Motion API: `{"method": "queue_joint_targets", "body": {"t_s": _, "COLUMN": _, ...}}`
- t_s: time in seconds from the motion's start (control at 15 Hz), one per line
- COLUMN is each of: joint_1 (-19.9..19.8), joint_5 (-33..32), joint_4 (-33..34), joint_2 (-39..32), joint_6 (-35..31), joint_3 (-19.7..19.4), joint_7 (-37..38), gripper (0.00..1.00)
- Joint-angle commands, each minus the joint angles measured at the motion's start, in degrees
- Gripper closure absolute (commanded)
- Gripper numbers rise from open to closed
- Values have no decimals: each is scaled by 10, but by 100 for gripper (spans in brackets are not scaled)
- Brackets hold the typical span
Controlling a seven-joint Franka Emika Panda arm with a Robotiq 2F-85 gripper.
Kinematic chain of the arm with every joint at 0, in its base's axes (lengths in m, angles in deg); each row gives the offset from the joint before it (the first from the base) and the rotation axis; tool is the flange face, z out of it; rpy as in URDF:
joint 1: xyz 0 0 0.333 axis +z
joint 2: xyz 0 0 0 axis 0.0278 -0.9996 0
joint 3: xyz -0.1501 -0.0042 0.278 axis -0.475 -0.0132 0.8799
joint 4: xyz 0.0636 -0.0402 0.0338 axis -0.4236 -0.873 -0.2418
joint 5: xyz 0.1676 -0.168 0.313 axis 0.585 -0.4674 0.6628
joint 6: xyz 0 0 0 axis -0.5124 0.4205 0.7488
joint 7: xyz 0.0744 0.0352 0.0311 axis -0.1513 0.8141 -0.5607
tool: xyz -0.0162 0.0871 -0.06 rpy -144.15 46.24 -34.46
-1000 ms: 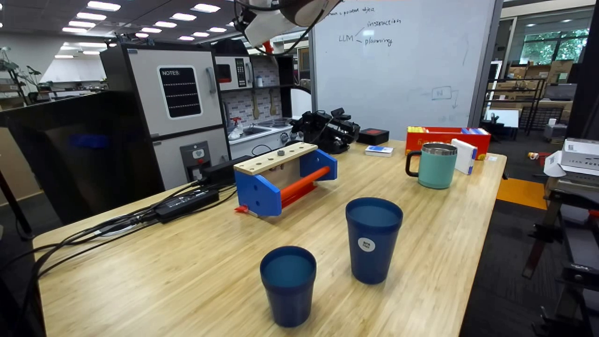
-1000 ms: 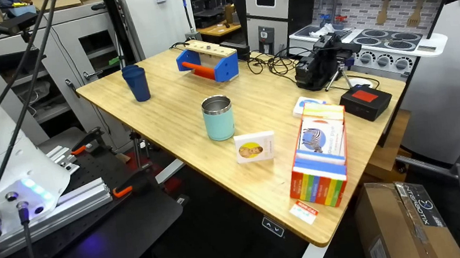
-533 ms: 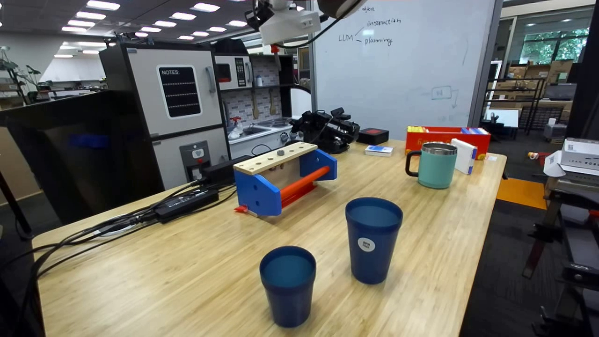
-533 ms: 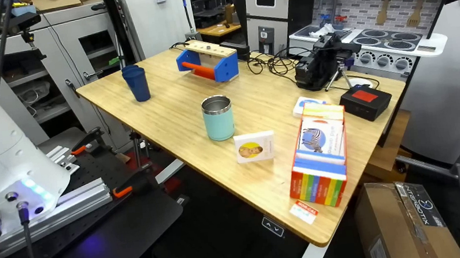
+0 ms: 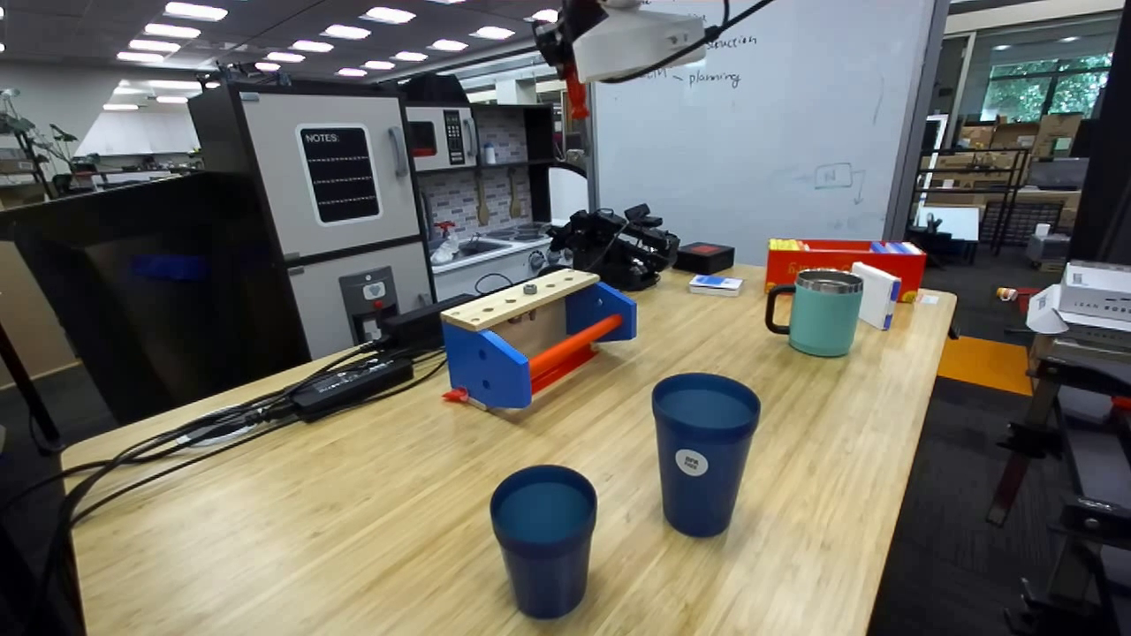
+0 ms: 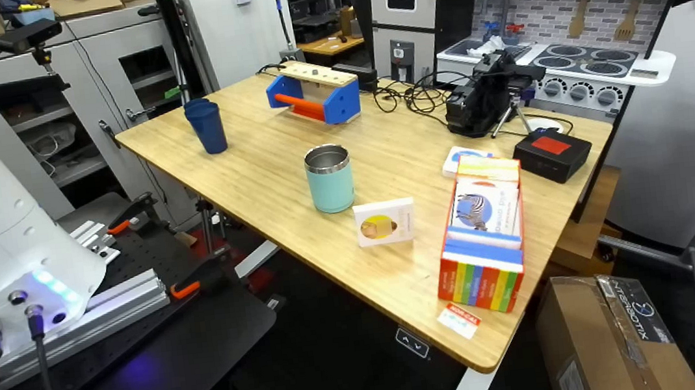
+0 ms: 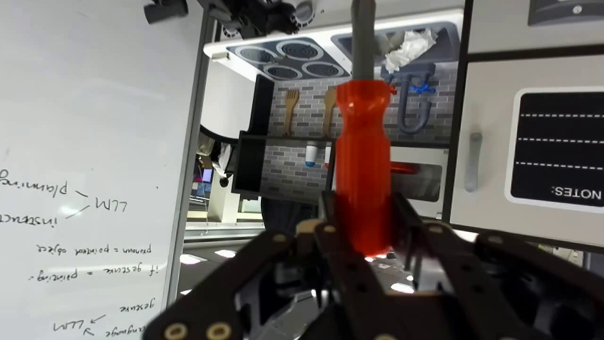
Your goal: Put the screwdriver in the right most hole
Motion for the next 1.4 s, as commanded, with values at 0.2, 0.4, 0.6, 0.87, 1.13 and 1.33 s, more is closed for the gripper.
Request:
{"method": "queue_joint_targets", "body": {"t_s": 0.2, "joint_1": -55, "joint_5": -32, "joint_4": -199, "joint_2": 157, "joint_6": -61, "joint_3": 39, "joint_7": 14, "gripper": 93}}
{"method": "queue_joint_targets", "body": {"t_s": 0.4, "joint_1": -62, "joint_5": -113, "joint_4": -227, "joint_2": 190, "joint_6": -71, "joint_3": 40, "joint_7": 43, "gripper": 93}}
{"method": "queue_joint_targets", "body": {"t_s": 0.6, "joint_1": -67, "joint_5": -224, "joint_4": -149, "joint_2": 139, "joint_6": -87, "joint_3": 33, "joint_7": 88, "gripper": 93}}
{"method": "queue_joint_targets", "body": {"t_s": 0.87, "joint_1": -76, "joint_5": -302, "joint_4": -45, "joint_2": 61, "joint_6": -176, "joint_3": 14, "joint_7": 161, "gripper": 93}}
{"method": "queue_joint_targets", "body": {"t_s": 1.13, "joint_1": -87, "joint_5": -292, "joint_4": 36, "joint_2": -25, "joint_6": -257, "joint_3": 14, "joint_7": 196, "gripper": 93}}
{"method": "queue_joint_targets", "body": {"t_s": 1.33, "joint_1": -91, "joint_5": -237, "joint_4": 57, "joint_2": -59, "joint_6": -306, "joint_3": 12, "joint_7": 174, "gripper": 93}}
